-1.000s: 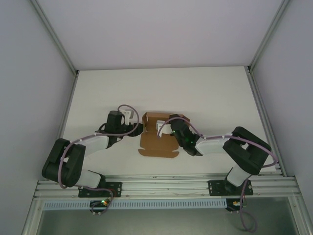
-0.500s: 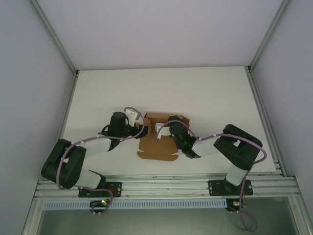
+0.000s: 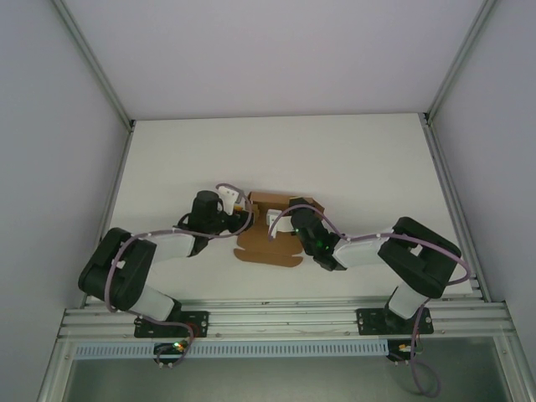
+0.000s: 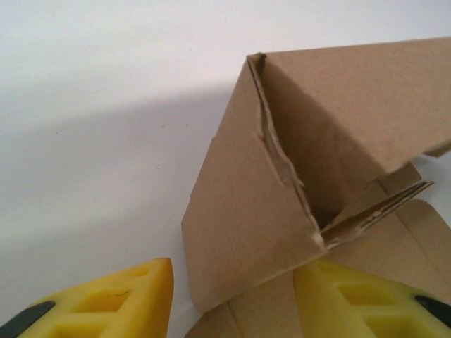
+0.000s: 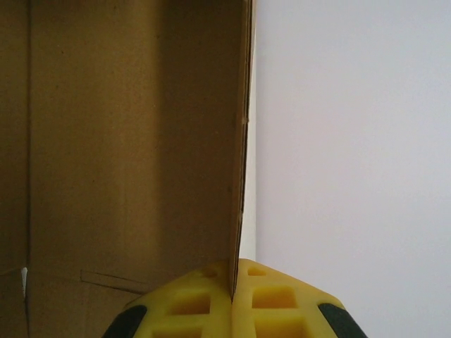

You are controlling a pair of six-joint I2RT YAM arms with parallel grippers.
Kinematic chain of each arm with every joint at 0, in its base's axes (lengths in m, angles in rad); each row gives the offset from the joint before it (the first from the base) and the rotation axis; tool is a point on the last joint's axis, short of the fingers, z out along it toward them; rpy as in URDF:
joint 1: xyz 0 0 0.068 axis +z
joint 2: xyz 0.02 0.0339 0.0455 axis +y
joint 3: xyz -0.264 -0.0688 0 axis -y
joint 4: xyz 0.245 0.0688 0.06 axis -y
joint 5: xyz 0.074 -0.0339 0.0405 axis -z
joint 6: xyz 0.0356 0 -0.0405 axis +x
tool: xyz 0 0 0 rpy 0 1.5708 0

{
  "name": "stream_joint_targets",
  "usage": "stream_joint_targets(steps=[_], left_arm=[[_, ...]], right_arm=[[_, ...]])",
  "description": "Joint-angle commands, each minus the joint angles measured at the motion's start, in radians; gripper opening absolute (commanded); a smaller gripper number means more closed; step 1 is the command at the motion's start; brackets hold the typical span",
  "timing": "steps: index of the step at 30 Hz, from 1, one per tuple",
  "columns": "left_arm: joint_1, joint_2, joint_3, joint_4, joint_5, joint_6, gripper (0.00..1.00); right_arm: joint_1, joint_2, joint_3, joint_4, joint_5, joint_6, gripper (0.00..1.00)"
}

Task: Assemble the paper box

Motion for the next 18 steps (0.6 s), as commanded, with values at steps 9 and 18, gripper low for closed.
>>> stream_joint_targets(steps=[9, 18], left_arm=[[-0.06, 0.102, 0.039, 0.213, -0.103, 0.031, 0.39], [-0.122, 0.156, 0.046, 0.334, -0.329, 0.008, 0.26]], right_arm=[[0.019, -0.054, 0.041, -0.256, -0.077, 0.15, 0.0], [0.022, -0.061, 0.074, -0.387, -0.109, 0.244, 0.0]])
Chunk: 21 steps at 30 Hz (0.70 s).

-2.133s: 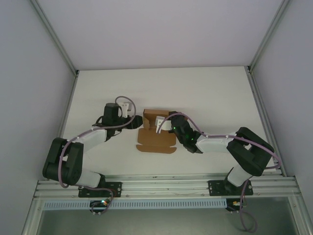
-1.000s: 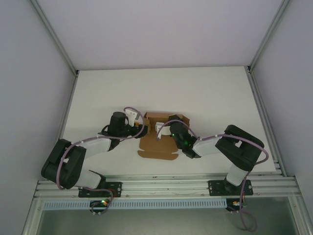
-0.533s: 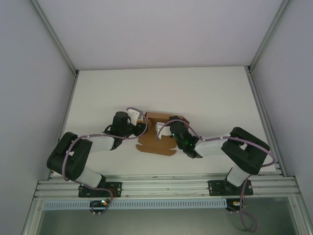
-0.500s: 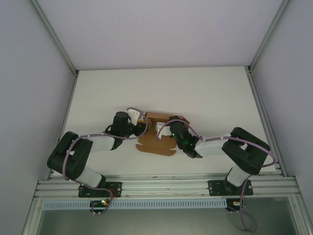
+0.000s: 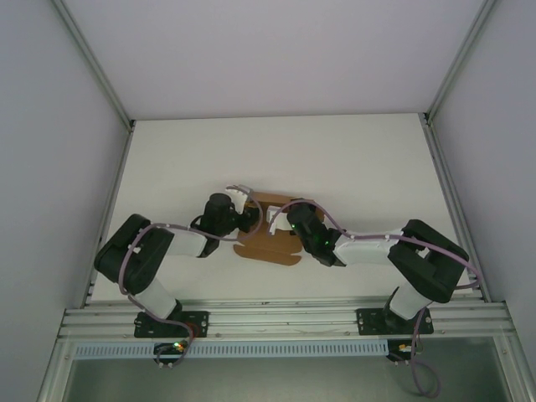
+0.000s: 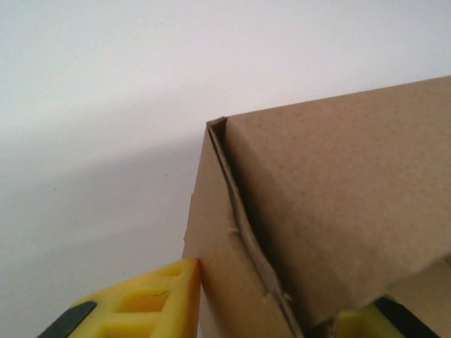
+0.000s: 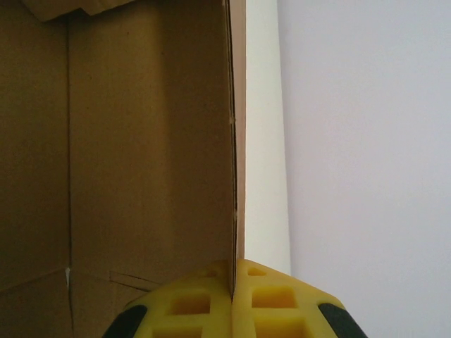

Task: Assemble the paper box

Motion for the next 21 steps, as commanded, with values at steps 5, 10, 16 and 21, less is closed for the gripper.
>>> stream_joint_targets(steps=[5, 10, 16, 21], left_arm=[[-0.05, 0.041, 0.066, 0.068, -0.246, -0.009, 0.14], [-0.071, 0.092, 0.1, -0.018, -0.473, -0.118, 0.0], [-0.081, 0.134, 0.092, -0.065, -0.675, -0.332, 0.0], [-0.111, 0.163, 0.15, -0.183, -0.8, -0.323, 0.0]], right_arm=[[0.019, -0.014, 0.017, -0.177, -0.081, 0.104, 0.0], [0.019, -0.017, 0.04, -0.234, -0.07, 0.177, 0.0], [0.019, -0.008, 0.043, -0.272, -0.053, 0.218, 0.0], [0.02, -0.001, 0.038, -0.271, -0.047, 0.226, 0.0]])
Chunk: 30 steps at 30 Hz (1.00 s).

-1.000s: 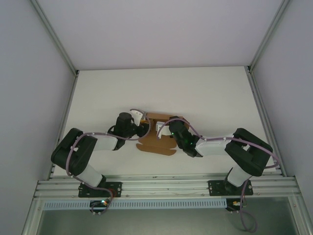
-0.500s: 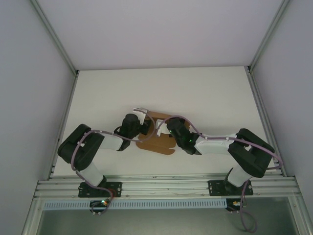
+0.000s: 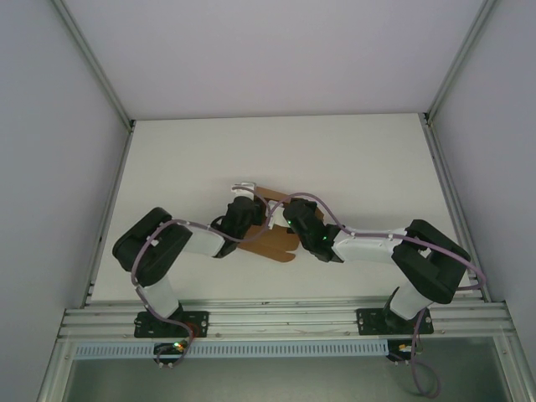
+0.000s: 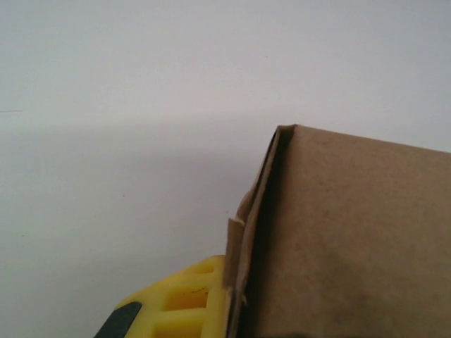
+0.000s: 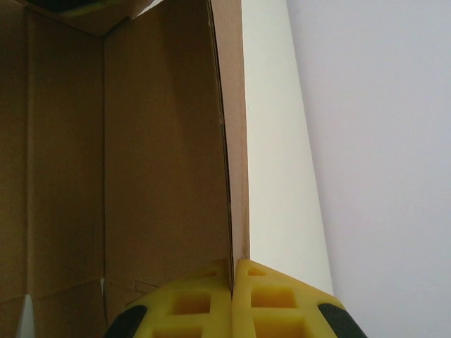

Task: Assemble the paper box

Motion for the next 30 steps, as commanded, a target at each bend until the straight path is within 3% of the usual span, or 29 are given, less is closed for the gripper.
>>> stream_joint_targets(steps=[1, 4, 8, 10, 15, 17, 24, 28, 30], left_arm=[[0.051, 0.049, 0.044, -0.183, -0.279, -0.103, 0.0], [0.055, 0.036, 0.048, -0.205, -0.248, -0.09, 0.0], [0.057, 0.01, -0.087, 0.122, -0.079, 0.087, 0.29], [0.065, -0.006, -0.119, 0.191, -0.015, 0.125, 0.35], [0.075, -0.025, -0.159, 0.304, 0.135, 0.244, 0.37], [0.082, -0.03, -0.181, 0.371, 0.151, 0.258, 0.4], [0.107, -0.045, -0.157, 0.33, 0.186, 0.265, 0.51], [0.105, -0.04, -0.124, 0.304, 0.186, 0.263, 0.5], [0.105, -0.031, -0.108, 0.295, 0.185, 0.261, 0.37]], right_arm=[[0.02, 0.011, -0.022, -0.129, -0.04, 0.044, 0.0], [0.02, 0.008, -0.021, -0.126, -0.04, 0.043, 0.0], [0.019, 0.005, -0.023, -0.125, -0.042, 0.038, 0.0], [0.02, 0.004, -0.025, -0.126, -0.044, 0.035, 0.0], [0.02, 0.0, -0.025, -0.123, -0.045, 0.03, 0.0], [0.02, -0.001, -0.025, -0.123, -0.048, 0.022, 0.0], [0.02, 0.007, -0.016, -0.141, -0.063, 0.022, 0.0], [0.02, 0.012, -0.015, -0.142, -0.071, 0.021, 0.0], [0.02, 0.011, -0.013, -0.142, -0.076, 0.024, 0.0]])
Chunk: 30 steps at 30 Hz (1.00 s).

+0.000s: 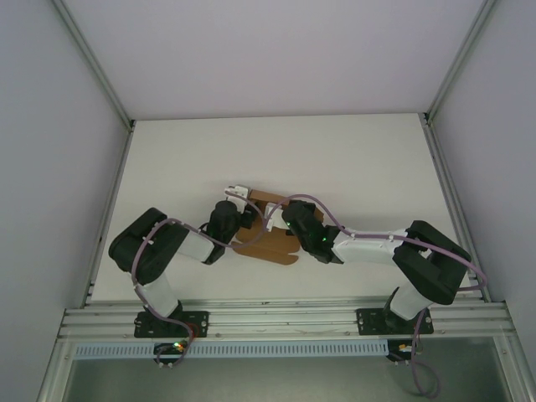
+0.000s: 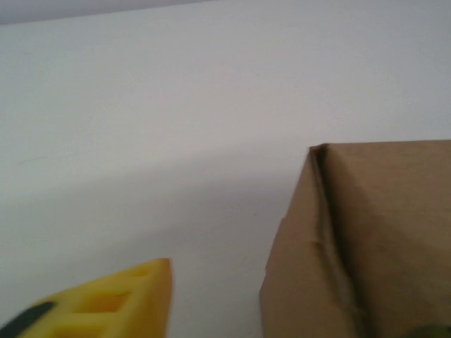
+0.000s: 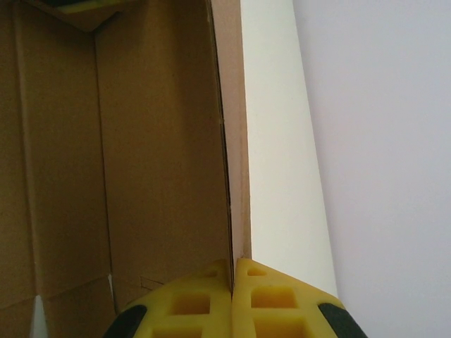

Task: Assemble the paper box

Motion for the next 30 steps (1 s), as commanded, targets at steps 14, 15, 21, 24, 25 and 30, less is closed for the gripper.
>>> stream_joint_targets(steps=[14, 15, 21, 24, 25, 30], left_arm=[[-0.004, 0.007, 0.024, 0.01, -0.06, 0.008, 0.0], [-0.009, 0.005, 0.025, 0.008, -0.064, 0.013, 0.0], [-0.026, 0.01, 0.03, -0.015, -0.071, 0.017, 0.0], [-0.033, 0.012, 0.029, -0.015, -0.056, 0.006, 0.0], [-0.039, 0.011, 0.026, -0.008, -0.046, 0.006, 0.0], [-0.049, 0.02, 0.014, 0.004, 0.016, -0.001, 0.0]], right_arm=[[-0.008, -0.187, -0.032, -0.234, -0.215, 0.219, 0.5], [-0.017, -0.244, -0.032, -0.261, -0.263, 0.249, 0.53], [-0.132, -0.453, -0.081, -0.262, -0.593, 0.393, 0.71], [-0.224, -0.475, -0.086, -0.162, -0.659, 0.531, 0.78], [-0.255, -0.459, -0.066, -0.149, -0.668, 0.582, 0.79], [-0.335, -0.245, 0.136, -0.225, -0.749, 0.743, 0.84]])
